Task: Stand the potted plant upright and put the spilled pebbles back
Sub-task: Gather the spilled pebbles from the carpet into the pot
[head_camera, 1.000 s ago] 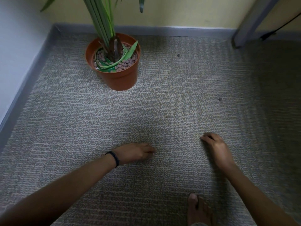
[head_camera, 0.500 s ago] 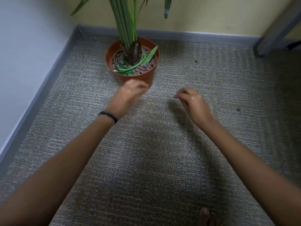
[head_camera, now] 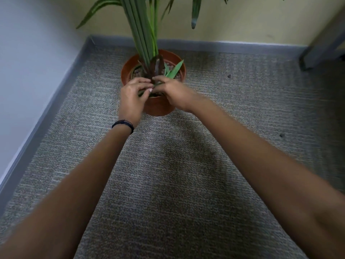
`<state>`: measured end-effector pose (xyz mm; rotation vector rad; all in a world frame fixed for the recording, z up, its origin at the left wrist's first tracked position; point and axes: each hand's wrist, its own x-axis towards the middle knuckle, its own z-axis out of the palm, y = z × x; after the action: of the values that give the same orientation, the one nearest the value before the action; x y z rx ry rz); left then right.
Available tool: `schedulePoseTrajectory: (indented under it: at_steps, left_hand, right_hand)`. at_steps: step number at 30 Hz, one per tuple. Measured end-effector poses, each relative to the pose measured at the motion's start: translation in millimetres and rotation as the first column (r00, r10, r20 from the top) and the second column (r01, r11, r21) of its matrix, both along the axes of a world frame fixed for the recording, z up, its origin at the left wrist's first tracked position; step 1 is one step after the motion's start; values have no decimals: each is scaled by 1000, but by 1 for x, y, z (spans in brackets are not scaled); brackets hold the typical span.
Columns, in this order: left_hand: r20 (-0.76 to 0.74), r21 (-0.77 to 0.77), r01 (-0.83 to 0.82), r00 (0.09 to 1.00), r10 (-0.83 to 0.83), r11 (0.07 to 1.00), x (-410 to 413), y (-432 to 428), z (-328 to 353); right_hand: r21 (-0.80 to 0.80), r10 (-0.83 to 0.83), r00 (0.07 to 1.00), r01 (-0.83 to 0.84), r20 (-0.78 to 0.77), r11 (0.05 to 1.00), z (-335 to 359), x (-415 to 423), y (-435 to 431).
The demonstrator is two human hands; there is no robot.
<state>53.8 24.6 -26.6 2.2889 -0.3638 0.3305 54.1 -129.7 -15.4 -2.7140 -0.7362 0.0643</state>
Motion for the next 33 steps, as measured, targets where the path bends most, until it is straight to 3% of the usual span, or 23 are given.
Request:
schedulePoseTrajectory:
  at_steps: [2, 5, 7, 9, 11, 14, 17, 19, 21, 24, 27, 31, 33]
  left_hand:
    - [-23, 27, -5, 1000, 6, 1000, -1, -2, -8]
    - [62, 162, 21, 998, -31, 987, -9, -11, -14]
    - [148, 283, 149, 969, -197, 948, -18, -25, -16]
    - [155, 453, 361, 869, -471, 815, -26, -40, -17]
    - [75, 554, 525, 741, -667, 646, -28, -56, -14]
    - [-86, 507, 668, 668, -739, 545, -25, -80, -11]
    - [-412, 482, 756, 642, -646, 443, -24, -109, -27]
    - [-624, 466, 811, 585, -518, 354, -32, -123, -50]
    - [-710, 390, 846, 528, -466, 363, -48, -128, -74]
    - [-616, 341, 788, 599, -511, 513, -72, -119, -102]
    - [-481, 451, 781, 621, -619, 433, -92, -108, -121]
    - [-440, 529, 742, 655, -615, 412, -106, -113, -137]
    - [-428, 518, 725, 679, -596, 454, -108, -118, -142]
  right_hand:
    - [148, -91, 996, 90, 3, 985, -2, -12, -14]
    - [269, -260, 964, 236, 55, 934, -14, -38, -53]
    - [280, -380, 924, 353, 44, 893, -29, -60, -88]
    - [247, -486, 874, 474, -15, 845, -48, -83, -124]
    - [175, -600, 797, 602, -71, 779, -67, -106, -159]
    - [43, -760, 636, 770, -133, 637, -93, -137, -204]
    - [-186, -855, 482, 838, -190, 513, -113, -161, -233]
    - [-240, -864, 443, 835, -237, 494, -122, -168, -241]
    - [-199, -853, 467, 836, -233, 512, -127, -170, -243]
    - [-146, -841, 509, 832, -184, 536, -127, -172, -244]
    - [-126, -845, 522, 836, -114, 534, -128, -177, -245]
    - [-65, -855, 512, 854, -75, 517, -129, -175, -244]
    - [-10, -873, 480, 876, -85, 483, -125, -172, -245]
